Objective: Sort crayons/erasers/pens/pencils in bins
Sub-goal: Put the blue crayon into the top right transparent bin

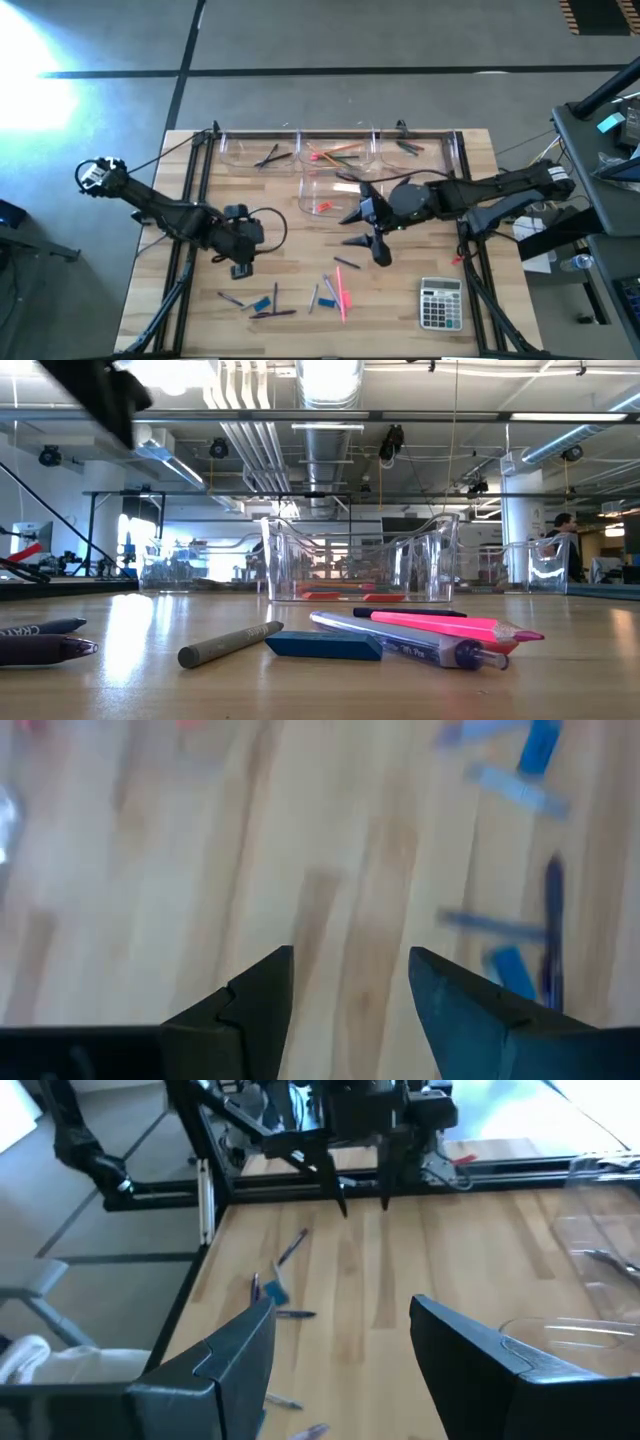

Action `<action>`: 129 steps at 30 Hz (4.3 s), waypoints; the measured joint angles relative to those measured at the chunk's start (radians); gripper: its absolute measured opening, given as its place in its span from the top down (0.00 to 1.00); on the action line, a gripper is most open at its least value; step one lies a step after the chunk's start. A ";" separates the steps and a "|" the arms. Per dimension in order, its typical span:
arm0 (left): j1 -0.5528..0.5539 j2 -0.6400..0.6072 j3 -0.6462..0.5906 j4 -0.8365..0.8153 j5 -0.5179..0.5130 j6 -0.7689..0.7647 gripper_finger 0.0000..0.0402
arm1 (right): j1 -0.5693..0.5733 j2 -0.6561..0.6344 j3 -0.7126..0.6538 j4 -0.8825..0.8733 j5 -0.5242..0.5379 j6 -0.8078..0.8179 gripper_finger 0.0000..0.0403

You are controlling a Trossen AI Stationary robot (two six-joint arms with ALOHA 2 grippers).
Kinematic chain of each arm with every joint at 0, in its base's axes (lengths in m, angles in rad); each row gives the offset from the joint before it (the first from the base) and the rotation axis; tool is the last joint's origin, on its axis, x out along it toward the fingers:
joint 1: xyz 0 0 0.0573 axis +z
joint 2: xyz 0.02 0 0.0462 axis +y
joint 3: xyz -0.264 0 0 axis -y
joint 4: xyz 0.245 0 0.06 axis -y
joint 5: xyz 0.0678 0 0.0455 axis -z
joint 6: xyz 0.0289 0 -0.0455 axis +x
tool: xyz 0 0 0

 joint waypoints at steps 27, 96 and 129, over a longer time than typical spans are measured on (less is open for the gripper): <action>-0.181 0.104 -0.237 0.221 0.122 -0.121 0.54 | 0.105 0.114 0.098 -0.117 0.005 0.069 0.46; -0.402 0.500 -0.229 0.345 0.237 -0.383 0.65 | 0.183 0.158 0.089 -0.315 0.016 -0.113 0.46; -0.345 0.055 -0.229 0.243 -0.265 -0.309 1.00 | 0.181 0.159 0.065 -0.277 0.143 -0.033 0.46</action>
